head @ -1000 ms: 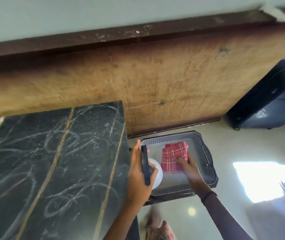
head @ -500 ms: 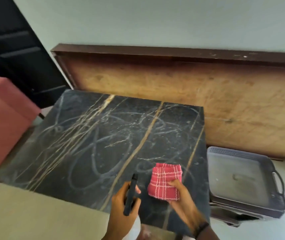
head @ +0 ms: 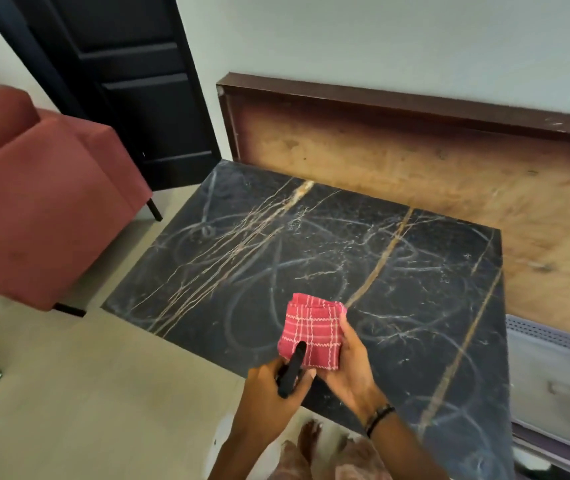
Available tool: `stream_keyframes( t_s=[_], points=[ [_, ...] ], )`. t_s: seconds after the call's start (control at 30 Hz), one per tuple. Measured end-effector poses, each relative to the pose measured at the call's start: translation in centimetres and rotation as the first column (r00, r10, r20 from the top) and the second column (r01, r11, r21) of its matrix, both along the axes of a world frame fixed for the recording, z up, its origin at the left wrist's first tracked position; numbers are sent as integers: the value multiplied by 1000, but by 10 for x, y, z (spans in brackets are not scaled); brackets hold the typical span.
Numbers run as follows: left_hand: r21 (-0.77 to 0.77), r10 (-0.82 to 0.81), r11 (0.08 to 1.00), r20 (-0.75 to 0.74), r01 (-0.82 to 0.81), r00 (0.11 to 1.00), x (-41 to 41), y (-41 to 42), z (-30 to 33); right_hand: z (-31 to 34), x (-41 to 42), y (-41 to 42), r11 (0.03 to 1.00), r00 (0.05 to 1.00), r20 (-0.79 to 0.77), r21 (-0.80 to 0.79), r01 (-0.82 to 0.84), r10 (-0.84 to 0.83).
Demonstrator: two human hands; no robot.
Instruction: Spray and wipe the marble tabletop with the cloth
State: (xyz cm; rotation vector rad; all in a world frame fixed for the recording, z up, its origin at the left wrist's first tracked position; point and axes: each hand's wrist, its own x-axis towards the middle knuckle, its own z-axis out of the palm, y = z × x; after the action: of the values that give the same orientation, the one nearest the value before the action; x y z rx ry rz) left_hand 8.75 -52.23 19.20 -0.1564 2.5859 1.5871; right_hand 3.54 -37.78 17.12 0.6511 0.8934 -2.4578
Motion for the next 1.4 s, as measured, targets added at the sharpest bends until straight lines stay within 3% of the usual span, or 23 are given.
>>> stream_keyframes(
  t_s=[0.2,0.37,0.6,0.8,1.03,1.2,1.4],
  points=[
    [-62,24,998,8,-24,1000,-11,1,1,5,-8,-8,998,998,-23,-5,-60,60],
    [-29,-27,999,76,29,997,-12,9,11,2,-19,-6,993,993,-33,40,-109,111],
    [-22,114,993,109,-112,987,-20,17,9,-1,-28,-4,991,991,-35,-4,-131,130],
    [29,96,994,196,-104,976,-19,11,21,-9,-34,0,987,987,-44,-43,-155,153],
    [195,176,941,415,-276,893,-24,-15,36,-8,-37,-11,977,983,-23,-107,-183,182],
    [179,192,938,444,-296,875,-36,-40,39,0,-45,-33,969,977,-35,-123,-213,210],
    [306,68,930,398,-202,915,-67,-104,47,-7,-68,-86,964,971,-54,-113,-239,234]
  ],
)
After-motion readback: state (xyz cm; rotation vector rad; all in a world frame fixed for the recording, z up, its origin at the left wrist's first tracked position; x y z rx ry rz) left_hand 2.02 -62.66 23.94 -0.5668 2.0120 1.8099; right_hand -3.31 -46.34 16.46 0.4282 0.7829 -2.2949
